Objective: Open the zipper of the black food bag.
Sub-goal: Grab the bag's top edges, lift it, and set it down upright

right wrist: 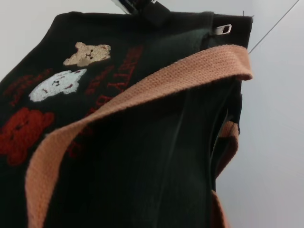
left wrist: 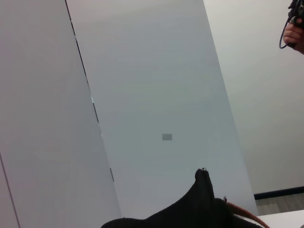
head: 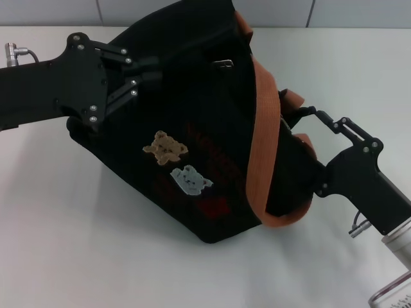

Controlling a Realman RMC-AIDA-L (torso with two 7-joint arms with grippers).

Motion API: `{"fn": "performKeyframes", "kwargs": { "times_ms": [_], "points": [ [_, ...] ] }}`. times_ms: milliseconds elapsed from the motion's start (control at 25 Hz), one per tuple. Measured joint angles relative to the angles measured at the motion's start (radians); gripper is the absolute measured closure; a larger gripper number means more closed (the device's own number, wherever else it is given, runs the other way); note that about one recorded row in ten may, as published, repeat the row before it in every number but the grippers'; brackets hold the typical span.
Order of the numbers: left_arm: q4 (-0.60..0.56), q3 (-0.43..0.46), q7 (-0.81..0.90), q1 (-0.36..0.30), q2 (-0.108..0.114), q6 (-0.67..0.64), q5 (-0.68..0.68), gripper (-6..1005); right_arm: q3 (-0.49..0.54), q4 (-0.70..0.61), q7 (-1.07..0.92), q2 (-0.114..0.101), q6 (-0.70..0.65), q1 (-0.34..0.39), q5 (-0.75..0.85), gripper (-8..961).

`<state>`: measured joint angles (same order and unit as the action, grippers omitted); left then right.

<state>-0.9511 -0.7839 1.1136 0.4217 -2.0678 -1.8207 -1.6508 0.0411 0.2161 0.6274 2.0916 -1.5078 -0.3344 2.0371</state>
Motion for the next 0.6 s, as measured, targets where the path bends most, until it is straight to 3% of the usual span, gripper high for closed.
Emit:
{"fn": "performKeyframes", "kwargs": {
  "times_ms": [600],
  "points": [
    [0.005,-0.011,0.0,0.002,0.0,-0.002,0.0,906,0.001,0.007,0.0,0.001,0.025,-0.037,0.0,444]
  ]
}}
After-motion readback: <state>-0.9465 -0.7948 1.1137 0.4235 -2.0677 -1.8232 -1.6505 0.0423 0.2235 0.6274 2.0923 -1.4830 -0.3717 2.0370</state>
